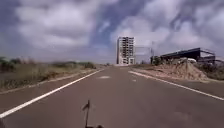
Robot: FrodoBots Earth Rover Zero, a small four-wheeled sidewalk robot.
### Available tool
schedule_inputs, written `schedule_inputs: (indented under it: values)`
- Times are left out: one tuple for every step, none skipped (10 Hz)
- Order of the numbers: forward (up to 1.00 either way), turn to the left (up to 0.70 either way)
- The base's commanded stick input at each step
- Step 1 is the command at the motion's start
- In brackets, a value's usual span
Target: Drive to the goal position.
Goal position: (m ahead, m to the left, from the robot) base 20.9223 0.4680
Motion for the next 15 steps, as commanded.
schedule_inputs:
  values:
    - [1.0, 0.0]
    - [1.0, 0.0]
    - [1.0, 0.0]
    - [1.0, 0.0]
    - [1.0, 0.0]
    - [1.0, 0.0]
    - [1.0, 0.0]
    - [1.0, 0.0]
    - [1.0, 0.0]
    - [1.0, 0.0]
    - [1.0, 0.0]
    - [1.0, 0.0]
    - [1.0, 0.0]
    - [1.0, 0.0]
    - [1.0, 0.0]
